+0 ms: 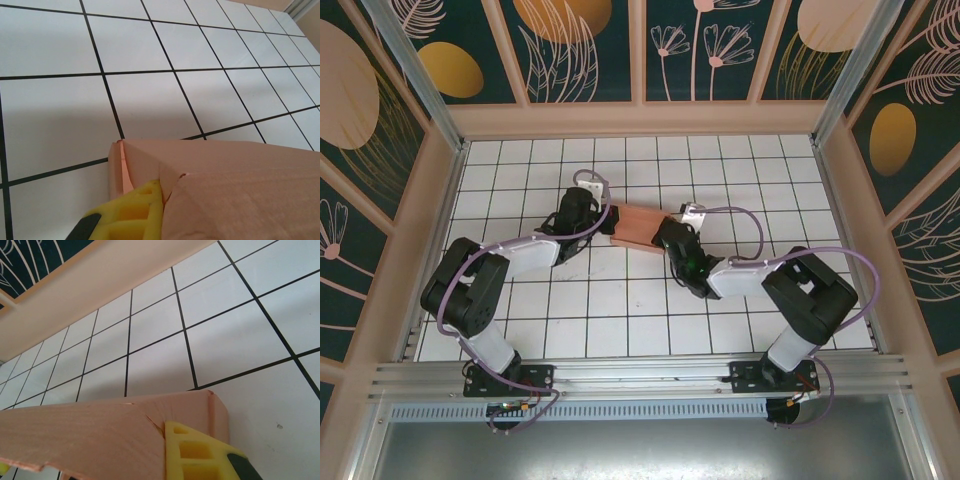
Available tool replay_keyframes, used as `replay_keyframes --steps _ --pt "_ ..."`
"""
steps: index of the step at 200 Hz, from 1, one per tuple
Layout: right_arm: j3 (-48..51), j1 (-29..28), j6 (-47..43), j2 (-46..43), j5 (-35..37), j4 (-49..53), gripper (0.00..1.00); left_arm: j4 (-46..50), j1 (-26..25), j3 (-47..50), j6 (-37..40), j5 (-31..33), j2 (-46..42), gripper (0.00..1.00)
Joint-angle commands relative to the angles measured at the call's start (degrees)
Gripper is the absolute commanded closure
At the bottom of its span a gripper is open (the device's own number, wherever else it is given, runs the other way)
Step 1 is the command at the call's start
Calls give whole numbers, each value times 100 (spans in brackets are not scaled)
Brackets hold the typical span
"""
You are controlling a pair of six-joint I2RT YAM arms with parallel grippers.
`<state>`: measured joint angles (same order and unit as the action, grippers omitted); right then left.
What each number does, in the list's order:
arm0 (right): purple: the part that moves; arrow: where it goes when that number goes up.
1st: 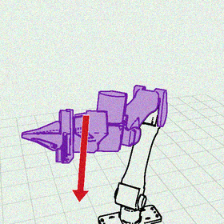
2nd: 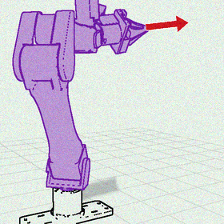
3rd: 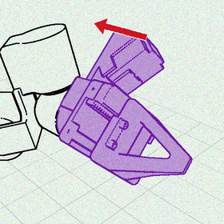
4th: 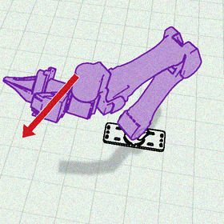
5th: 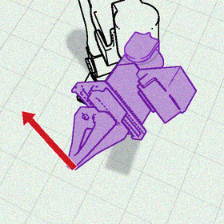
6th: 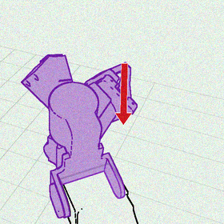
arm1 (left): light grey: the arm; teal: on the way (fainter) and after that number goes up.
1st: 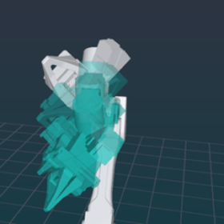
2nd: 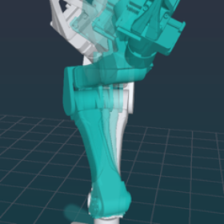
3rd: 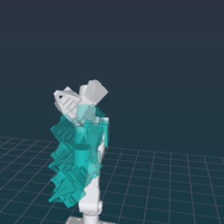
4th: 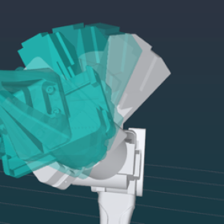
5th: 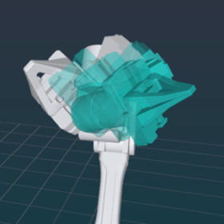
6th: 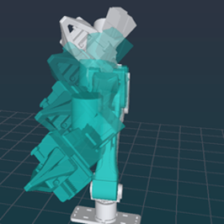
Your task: Fold the paper box
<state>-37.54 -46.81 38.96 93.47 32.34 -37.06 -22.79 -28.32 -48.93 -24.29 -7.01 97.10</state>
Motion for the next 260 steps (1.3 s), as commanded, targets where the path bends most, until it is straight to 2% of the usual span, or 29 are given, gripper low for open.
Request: replay_keyframes --steps 1,24,57,106,126,160,193,234,260 --pt "410 -84 -157 110 616 -291 100 -206 54 184 -93 45 -156 100" --pt "617 -188 -376 299 695 -789 100 -332 55 282 -76 43 -157 100" --pt "671 -236 -340 418 638 -856 100 -371 54 356 -41 61 -150 100" --pt "509 -215 -622 127 410 -776 99 -327 54 366 12 133 -166 100" --pt "575 -191 -710 170 359 -873 90 -359 55 390 -5 136 -139 100" --pt "810 -162 -1004 -253 162 -1102 56 -239 56 354 29 222 -165 100" --pt "1112 -114 -1309 -823 -172 -1175 33 -158 61 271 57 252 -139 99" --pt "1686 74 -1425 -1910 -729 -1138 29 -25 57 191 65 322 -117 99" --pt "1705 648 -933 -2621 -1248 -358 31 10 46 156 74 326 -104 99"
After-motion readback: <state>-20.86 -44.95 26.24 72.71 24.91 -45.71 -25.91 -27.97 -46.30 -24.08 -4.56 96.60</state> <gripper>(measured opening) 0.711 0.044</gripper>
